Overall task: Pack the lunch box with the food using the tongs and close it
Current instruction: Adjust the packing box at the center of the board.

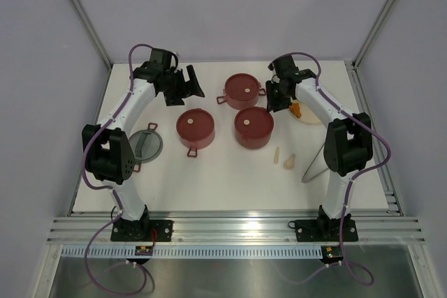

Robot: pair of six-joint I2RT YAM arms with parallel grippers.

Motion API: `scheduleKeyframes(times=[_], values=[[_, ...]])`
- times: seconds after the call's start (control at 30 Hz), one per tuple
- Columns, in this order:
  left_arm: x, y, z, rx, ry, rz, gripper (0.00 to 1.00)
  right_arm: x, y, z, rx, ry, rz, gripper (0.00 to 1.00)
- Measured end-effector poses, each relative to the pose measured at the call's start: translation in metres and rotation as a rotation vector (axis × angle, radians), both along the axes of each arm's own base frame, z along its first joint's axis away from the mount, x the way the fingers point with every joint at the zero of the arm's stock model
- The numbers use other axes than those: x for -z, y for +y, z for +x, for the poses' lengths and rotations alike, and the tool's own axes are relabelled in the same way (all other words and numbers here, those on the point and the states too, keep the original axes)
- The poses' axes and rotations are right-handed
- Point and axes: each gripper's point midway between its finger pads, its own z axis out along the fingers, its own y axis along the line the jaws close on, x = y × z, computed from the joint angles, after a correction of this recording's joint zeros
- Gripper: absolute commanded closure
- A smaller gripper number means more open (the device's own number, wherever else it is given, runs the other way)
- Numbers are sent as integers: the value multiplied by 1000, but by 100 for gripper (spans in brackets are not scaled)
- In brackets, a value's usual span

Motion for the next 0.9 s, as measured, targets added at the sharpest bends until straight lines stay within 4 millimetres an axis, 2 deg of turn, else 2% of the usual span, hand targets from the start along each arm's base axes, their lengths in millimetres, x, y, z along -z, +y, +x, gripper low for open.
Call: scheduleKeyframes(times=[0.6,0.9], values=[[2,-3,-3,10,7,-4,8,-1,6,-8,-41,15,36,63],[2,-4,-3,11,7,-4,8,11,4,-14,-46,46,23,74]])
